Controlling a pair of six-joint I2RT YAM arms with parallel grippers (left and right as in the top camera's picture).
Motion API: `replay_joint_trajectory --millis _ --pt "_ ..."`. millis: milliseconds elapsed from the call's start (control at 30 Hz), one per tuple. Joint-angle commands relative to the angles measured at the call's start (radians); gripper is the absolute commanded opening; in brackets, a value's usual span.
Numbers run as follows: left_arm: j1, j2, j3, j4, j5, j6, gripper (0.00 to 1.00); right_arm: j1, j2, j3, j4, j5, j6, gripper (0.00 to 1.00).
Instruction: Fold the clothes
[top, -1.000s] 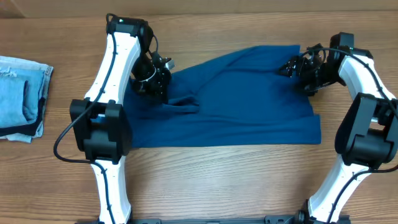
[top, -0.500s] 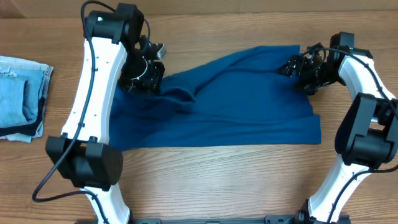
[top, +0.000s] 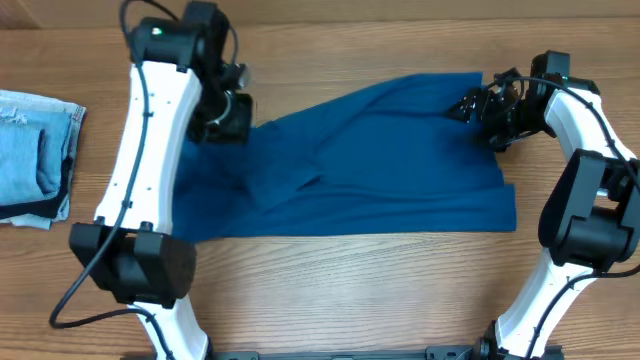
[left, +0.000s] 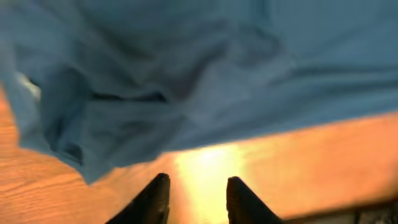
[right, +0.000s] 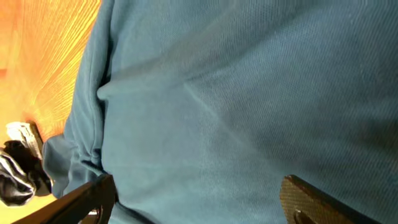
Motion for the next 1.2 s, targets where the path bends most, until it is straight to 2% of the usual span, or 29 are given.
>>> replay_joint_trajectory --millis 0,100,267,400,500,667,933,1167 --pt "0.078 -0.008 0.010 0.089 0.057 -0.068 0.39 0.002 -0.021 0.068 -0.027 0.083 -0.009 0.88" --pt "0.068 0.023 0.009 0.095 0.152 -0.013 0.39 0.002 -0.021 0.211 -0.126 0.163 -0.052 0.88" --pt "-0.014 0.074 0.009 0.121 0.156 0.063 0.38 0.003 -0.020 0.386 -0.172 0.226 -0.052 0.91" --pt "-0.069 0.081 0.009 0.160 0.156 0.063 0.38 0.004 0.003 0.391 -0.048 0.251 -0.137 0.95" --pt "-0.087 0.081 0.009 0.159 0.156 0.063 0.38 -0.002 0.056 0.391 0.084 0.254 -0.138 0.96" --pt "-0.092 0.081 0.009 0.150 0.157 0.057 0.38 -0.008 0.150 0.391 0.196 0.254 -0.130 0.96" --pt "-0.092 0.081 0.009 0.149 0.156 0.031 0.38 -0.008 0.252 0.391 0.233 0.255 -0.103 0.95" --pt "-0.092 0.081 0.009 0.148 0.156 0.021 0.38 -0.001 0.316 0.390 0.248 0.193 -0.077 0.86"
